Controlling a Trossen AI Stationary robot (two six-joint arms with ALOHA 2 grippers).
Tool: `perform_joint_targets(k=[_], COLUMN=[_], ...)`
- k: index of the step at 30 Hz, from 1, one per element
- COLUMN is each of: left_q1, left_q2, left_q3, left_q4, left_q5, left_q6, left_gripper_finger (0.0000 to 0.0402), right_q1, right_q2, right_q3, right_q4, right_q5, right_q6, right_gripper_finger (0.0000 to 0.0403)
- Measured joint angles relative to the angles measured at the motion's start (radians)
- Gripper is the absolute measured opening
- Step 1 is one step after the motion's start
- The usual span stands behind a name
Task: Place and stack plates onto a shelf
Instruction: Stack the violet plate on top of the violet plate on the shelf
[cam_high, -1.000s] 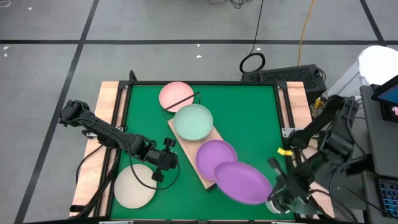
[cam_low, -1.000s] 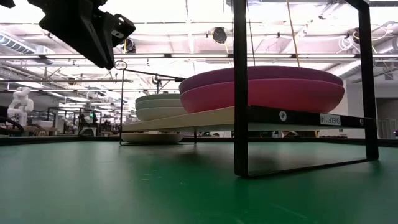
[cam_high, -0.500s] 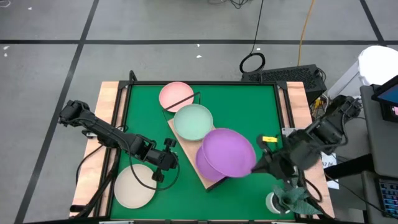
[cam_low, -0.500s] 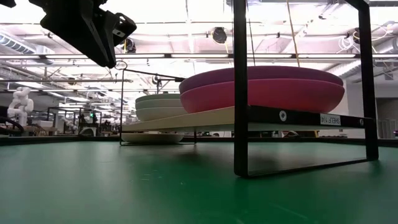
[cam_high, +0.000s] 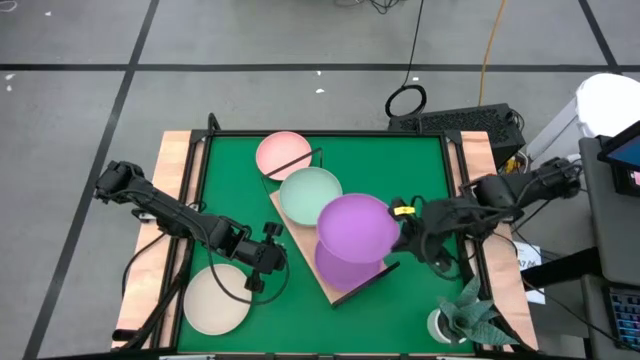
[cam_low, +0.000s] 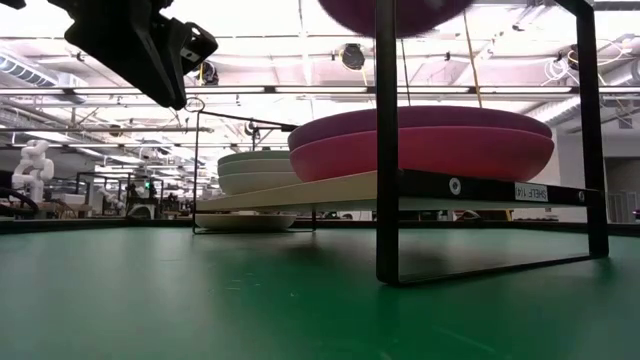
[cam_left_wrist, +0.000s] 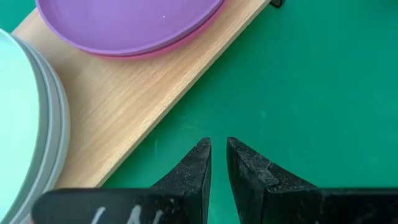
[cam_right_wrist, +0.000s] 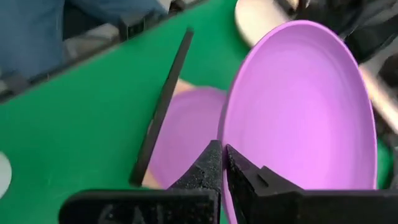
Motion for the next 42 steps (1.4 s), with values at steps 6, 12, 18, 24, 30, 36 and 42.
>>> perform_joint_targets(k=[6,12,18,24,30,36,42], left_q1=[0.0,-0.001,-0.014,-0.013,-0.014,-0.013,-0.013], left_q2=[0.0,0.0,0.0,0.0,0.0,0.0,0.0], left_q3=[0.0,0.0,0.0,0.0,0.0,0.0,0.0], left_q4=[0.0,0.0,-0.001,0.0,0.0,0.0,0.0], left_q5=[0.0,0.0,0.0,-0.002,-0.006,-0.009,-0.009], left_q6=[-0.031,-0.067,-0.081,-0.088,-0.086,-0.085,-0.079], left_gripper_finger=[0.0058,0.0058,0.0058,0.0058,0.0058,0.0058,0.0058], right_q1=[-0.07,-0.131,-0.145,-0.145,-0.145,-0.145,-0.146], right_q2=[0.003,0.002,0.002,0.002,0.002,0.001,0.001], right_q3=[-0.158,-0.27,-0.346,-0.421,-0.444,-0.444,-0.444], right_q4=[0.004,0.05,0.054,0.125,0.166,0.21,0.248], right_q5=[-0.018,-0.099,-0.151,-0.151,-0.228,-0.248,-0.226], right_q6=[-0.113,-0.331,-0.467,-0.47,-0.411,-0.38,-0.331], right_gripper_finger=[0.0,0.0,0.0,0.0,0.0,0.0001,0.0012])
